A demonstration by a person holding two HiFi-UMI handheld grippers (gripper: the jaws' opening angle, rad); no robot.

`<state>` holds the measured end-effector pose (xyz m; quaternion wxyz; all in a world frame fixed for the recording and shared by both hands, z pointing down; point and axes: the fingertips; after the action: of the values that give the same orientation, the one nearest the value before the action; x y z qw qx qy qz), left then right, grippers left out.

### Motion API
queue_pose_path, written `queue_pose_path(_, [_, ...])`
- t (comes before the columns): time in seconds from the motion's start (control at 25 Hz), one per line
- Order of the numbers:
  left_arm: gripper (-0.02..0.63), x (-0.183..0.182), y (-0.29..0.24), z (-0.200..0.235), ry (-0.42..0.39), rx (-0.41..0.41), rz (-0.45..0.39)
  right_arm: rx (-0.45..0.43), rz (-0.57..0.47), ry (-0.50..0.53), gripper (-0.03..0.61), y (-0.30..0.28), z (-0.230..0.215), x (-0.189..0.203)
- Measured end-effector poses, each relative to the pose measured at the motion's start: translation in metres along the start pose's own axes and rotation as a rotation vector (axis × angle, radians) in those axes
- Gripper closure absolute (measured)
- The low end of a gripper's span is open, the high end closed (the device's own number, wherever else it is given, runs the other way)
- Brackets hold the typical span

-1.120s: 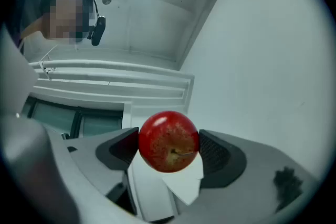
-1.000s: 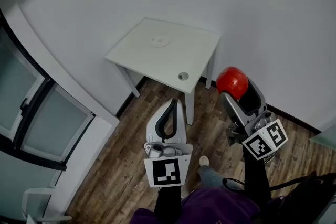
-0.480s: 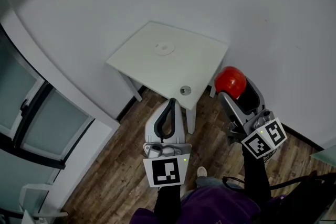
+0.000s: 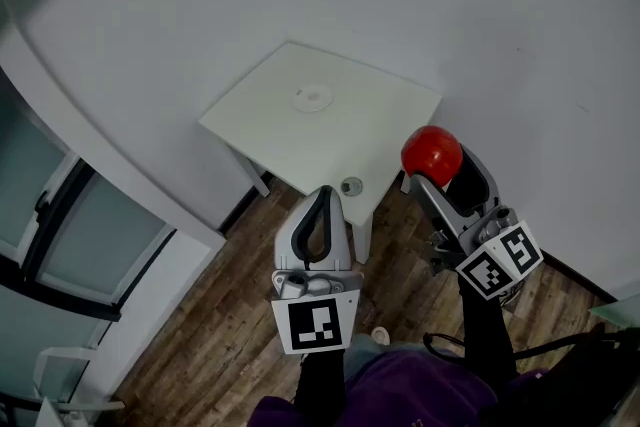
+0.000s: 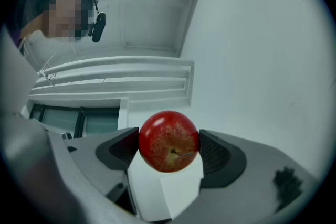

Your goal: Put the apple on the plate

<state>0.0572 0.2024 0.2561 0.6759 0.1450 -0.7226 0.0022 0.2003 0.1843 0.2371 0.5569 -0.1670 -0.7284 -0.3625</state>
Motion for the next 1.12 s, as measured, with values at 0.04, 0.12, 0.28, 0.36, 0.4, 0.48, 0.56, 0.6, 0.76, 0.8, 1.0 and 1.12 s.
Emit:
queue_pose_path(0.04, [0.607, 0.001, -0.003, 0.000, -0.001, -0.001, 0.002, -0.001, 0.002, -0.002, 0.218, -0.002, -0.002, 0.002])
queue_pose_path(0.12, [0.607, 0.003, -0.009, 0.001, -0.006, -0.002, 0.006, 0.000, 0.005, -0.005, 0.218, -0.005, -0.006, 0.004])
queue_pose_path(0.28, [0.607, 0.008, -0.023, 0.004, -0.007, -0.005, 0.009, 0.002, 0.007, -0.008, 0.218, -0.015, -0.016, 0.008])
queue_pose_path(0.36, [0.607, 0.011, -0.030, 0.007, -0.002, -0.006, 0.010, 0.000, 0.008, -0.008, 0.218, -0.021, -0.020, 0.011])
queue_pose_path(0.4, [0.607, 0.012, -0.034, 0.008, -0.001, -0.006, 0.008, -0.001, 0.007, -0.007, 0.218, -0.024, -0.022, 0.012])
queue_pose_path(0.48, [0.607, 0.013, -0.044, 0.010, -0.003, -0.002, 0.002, -0.001, 0.003, -0.005, 0.218, -0.031, -0.028, 0.013])
queue_pose_path(0.56, [0.607, 0.015, -0.058, 0.013, -0.004, 0.005, -0.006, 0.002, 0.001, -0.003, 0.218, -0.041, -0.038, 0.017])
queue_pose_path(0.6, [0.607, 0.018, -0.067, 0.016, -0.002, 0.008, -0.006, 0.004, 0.003, -0.003, 0.218, -0.048, -0.045, 0.020])
queue_pose_path(0.76, [0.607, 0.033, -0.114, 0.035, 0.001, 0.018, 0.007, 0.012, 0.015, -0.010, 0.218, -0.088, -0.075, 0.036])
queue_pose_path(0.8, [0.607, 0.033, -0.119, 0.037, -0.001, 0.020, 0.004, 0.013, 0.013, -0.009, 0.218, -0.093, -0.078, 0.038])
queue_pose_path(1.0, [0.607, 0.034, -0.130, 0.040, -0.005, 0.030, -0.011, 0.011, -0.002, 0.001, 0.218, -0.103, -0.082, 0.040])
queue_pose_path(1.12, [0.607, 0.043, -0.162, 0.058, 0.000, 0.031, -0.001, 0.013, 0.012, -0.005, 0.218, -0.135, -0.100, 0.052])
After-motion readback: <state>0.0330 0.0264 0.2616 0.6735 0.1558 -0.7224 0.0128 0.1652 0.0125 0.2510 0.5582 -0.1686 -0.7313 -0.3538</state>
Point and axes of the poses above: the fingertips, and each gripper's own axes: y backward along the fingers, z to its left, x out of its underside, and after that the axes turned 9 degrees about -x, right-handed
